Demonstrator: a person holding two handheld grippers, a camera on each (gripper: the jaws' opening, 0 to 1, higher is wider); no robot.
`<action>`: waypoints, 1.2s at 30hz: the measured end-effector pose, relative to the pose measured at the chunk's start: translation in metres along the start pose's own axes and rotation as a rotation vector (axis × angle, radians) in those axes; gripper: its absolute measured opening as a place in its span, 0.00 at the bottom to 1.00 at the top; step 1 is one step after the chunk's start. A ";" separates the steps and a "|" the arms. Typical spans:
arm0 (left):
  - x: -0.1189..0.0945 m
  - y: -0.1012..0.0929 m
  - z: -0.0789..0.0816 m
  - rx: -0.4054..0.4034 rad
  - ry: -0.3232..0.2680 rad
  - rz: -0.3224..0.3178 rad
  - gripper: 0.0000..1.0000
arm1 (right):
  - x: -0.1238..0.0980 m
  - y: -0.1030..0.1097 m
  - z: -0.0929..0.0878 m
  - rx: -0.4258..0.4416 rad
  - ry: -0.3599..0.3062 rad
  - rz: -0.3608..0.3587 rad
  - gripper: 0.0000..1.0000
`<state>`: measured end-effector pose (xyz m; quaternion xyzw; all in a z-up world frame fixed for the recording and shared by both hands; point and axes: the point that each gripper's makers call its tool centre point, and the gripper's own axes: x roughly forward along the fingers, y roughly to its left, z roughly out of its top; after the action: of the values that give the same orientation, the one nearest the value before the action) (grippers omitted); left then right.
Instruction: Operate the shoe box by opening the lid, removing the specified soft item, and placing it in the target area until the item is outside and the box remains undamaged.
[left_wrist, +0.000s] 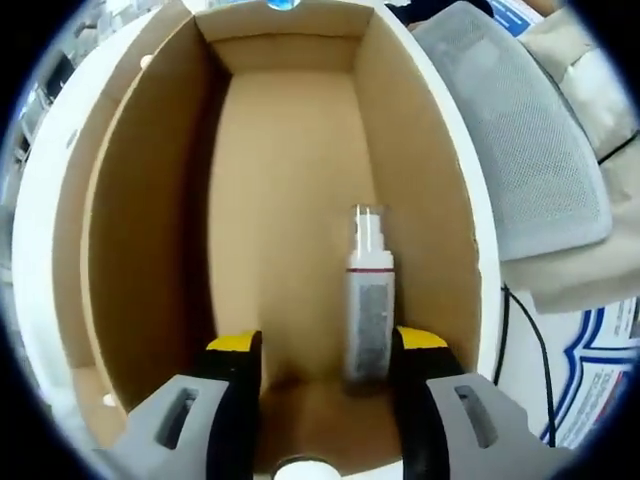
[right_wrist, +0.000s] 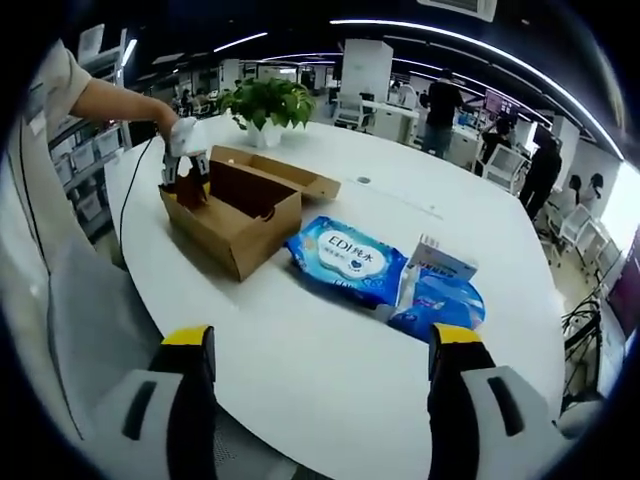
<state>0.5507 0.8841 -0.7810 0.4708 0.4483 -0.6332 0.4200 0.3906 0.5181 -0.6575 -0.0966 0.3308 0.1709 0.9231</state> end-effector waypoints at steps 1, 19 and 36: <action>0.001 0.001 0.000 0.003 -0.002 0.007 0.52 | 0.000 0.000 -0.001 0.001 0.001 -0.001 0.83; 0.005 0.021 0.009 -0.029 -0.040 0.101 0.27 | 0.004 0.003 0.003 -0.001 -0.015 0.002 0.80; 0.000 0.016 0.020 -0.069 -0.105 0.134 0.19 | 0.005 0.008 0.005 0.001 -0.034 0.010 0.77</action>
<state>0.5618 0.8614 -0.7806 0.4513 0.4146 -0.6116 0.5004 0.3942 0.5279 -0.6573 -0.0914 0.3157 0.1768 0.9278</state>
